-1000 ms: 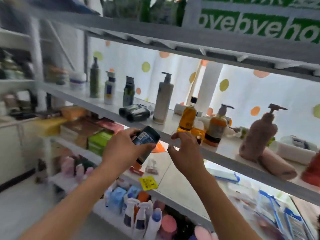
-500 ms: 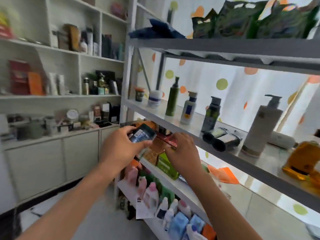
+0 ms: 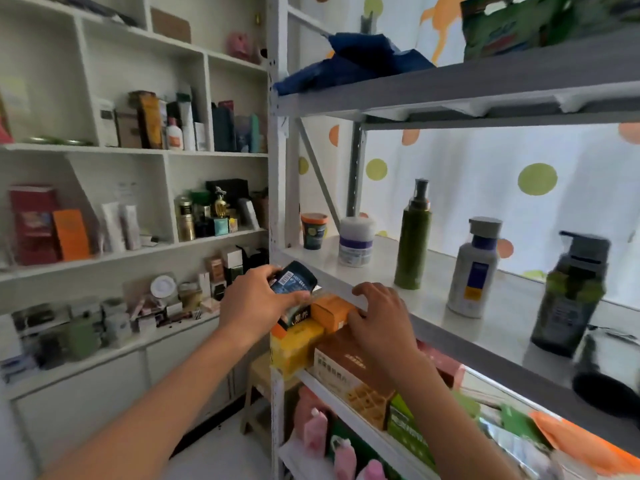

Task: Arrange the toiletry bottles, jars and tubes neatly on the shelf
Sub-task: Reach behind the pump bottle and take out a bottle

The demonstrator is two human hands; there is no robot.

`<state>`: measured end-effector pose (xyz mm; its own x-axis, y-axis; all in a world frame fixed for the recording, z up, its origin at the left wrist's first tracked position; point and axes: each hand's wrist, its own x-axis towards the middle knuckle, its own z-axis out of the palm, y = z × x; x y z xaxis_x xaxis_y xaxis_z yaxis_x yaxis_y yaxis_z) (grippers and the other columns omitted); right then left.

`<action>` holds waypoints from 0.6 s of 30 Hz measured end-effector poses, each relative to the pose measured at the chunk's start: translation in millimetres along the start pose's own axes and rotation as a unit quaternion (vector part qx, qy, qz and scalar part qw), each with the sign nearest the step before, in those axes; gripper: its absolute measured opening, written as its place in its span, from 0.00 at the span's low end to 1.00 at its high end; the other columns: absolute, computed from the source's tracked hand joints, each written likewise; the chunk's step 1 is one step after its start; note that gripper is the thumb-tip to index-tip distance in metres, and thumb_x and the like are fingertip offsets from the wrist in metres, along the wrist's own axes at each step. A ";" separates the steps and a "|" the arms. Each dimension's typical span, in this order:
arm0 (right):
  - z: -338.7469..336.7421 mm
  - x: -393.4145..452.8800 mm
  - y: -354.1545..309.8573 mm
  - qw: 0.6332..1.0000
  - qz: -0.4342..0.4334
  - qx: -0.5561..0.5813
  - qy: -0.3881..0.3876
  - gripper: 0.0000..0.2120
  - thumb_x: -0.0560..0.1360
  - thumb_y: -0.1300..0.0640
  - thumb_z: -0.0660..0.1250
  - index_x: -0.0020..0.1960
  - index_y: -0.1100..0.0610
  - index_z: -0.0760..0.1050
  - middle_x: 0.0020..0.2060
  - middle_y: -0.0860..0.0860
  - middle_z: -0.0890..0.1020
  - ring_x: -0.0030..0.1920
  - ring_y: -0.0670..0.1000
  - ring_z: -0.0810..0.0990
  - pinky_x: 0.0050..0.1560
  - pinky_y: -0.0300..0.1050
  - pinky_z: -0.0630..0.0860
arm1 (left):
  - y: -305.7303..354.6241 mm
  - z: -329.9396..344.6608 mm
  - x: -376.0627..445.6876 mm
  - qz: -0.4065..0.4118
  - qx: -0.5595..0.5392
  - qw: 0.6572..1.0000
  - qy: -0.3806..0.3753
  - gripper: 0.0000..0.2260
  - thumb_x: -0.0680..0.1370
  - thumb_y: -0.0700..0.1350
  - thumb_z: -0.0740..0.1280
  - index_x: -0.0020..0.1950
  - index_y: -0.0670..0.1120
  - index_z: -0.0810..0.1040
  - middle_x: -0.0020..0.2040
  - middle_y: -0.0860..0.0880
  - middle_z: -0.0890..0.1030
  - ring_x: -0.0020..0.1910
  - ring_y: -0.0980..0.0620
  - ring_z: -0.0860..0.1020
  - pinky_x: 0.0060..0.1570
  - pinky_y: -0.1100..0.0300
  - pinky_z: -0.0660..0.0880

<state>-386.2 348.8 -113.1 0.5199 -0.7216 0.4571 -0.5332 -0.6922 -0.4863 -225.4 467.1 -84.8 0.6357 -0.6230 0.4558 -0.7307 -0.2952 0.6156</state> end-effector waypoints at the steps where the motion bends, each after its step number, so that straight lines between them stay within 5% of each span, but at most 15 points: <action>1: 7.9 14.7 0.8 1.000 0.006 -0.005 0.000 0.17 0.78 0.50 0.65 0.66 0.47 0.72 0.67 0.46 0.73 0.68 0.50 0.68 0.68 0.51 0.67 | -6.6 5.2 19.1 0.004 0.002 1.000 -0.004 0.31 0.64 0.66 0.74 0.61 0.52 0.77 0.49 0.54 0.83 0.42 0.57 0.80 0.38 0.58 0.79; 9: 62.5 90.3 11.2 0.995 0.048 -0.087 -0.029 0.23 0.78 0.47 0.64 0.72 0.45 0.66 0.72 0.45 0.67 0.73 0.49 0.61 0.74 0.50 0.58 | -45.1 53.7 138.7 0.028 -0.006 0.999 -0.034 0.31 0.66 0.66 0.73 0.63 0.51 0.76 0.52 0.52 0.83 0.47 0.54 0.80 0.44 0.56 0.80; 18: 108.9 146.5 29.5 0.980 0.124 -0.155 0.022 0.21 0.80 0.45 0.59 0.72 0.47 0.66 0.73 0.47 0.68 0.73 0.50 0.64 0.74 0.50 0.62 | -56.0 123.4 242.7 0.058 -0.010 0.995 -0.077 0.28 0.66 0.67 0.71 0.58 0.49 0.76 0.50 0.51 0.83 0.47 0.50 0.81 0.41 0.57 0.77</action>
<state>-253.1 223.7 -141.6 0.3237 -0.8628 0.3883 -0.8198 -0.4607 -0.3402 -60.9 243.0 -88.1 0.5013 -0.7558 0.4214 -0.7905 -0.2019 0.5782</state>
